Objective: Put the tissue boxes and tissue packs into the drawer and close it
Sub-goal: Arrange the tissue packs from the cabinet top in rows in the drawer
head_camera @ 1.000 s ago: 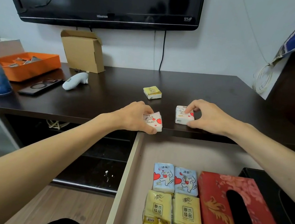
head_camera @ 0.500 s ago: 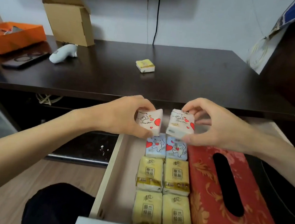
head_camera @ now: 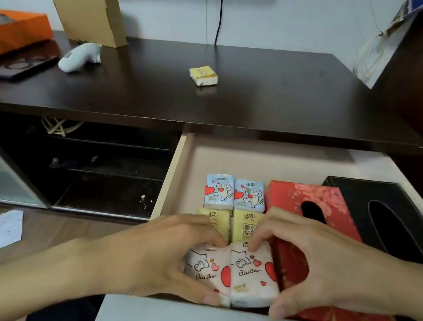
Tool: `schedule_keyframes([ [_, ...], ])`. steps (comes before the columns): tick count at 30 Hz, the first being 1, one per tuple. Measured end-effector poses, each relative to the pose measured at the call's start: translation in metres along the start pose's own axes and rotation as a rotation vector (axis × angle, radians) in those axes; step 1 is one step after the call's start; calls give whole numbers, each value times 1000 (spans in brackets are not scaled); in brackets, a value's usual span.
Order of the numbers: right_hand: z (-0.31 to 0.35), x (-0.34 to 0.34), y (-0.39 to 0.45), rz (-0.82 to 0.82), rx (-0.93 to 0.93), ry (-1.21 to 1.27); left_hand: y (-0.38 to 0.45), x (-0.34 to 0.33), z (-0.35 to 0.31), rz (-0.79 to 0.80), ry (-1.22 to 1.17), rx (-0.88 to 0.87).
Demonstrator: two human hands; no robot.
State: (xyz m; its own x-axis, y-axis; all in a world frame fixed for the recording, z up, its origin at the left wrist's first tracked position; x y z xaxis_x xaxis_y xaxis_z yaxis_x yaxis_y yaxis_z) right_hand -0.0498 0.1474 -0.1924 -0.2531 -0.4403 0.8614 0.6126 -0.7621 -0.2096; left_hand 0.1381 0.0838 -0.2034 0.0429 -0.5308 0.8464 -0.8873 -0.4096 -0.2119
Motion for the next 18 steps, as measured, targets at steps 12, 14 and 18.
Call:
schedule_keyframes([
  [12, -1, -9, 9, 26, -111, -127, 0, -14, 0, 43, 33, -8],
  [14, 1, -7, 11, 13, -112, -146, 4, -15, 2, 30, 74, 2],
  [18, 6, -3, 13, 25, -111, -162, 11, -18, 2, 10, 140, -9],
])
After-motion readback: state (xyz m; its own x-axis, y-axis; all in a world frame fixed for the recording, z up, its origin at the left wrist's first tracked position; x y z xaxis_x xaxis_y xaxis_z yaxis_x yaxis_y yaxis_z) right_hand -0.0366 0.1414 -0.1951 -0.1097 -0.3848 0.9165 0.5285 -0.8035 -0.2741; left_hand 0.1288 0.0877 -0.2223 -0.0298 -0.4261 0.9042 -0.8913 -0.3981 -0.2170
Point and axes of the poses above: each hand's wrist, its own y-axis towards the middle knuckle, its own x-axis out of the back of the hand, z = x × y, the point moved 6 cm from there along y, towards the middle knuckle, and after that the axes turned 7 degrees about z, right-handed, at the moved point
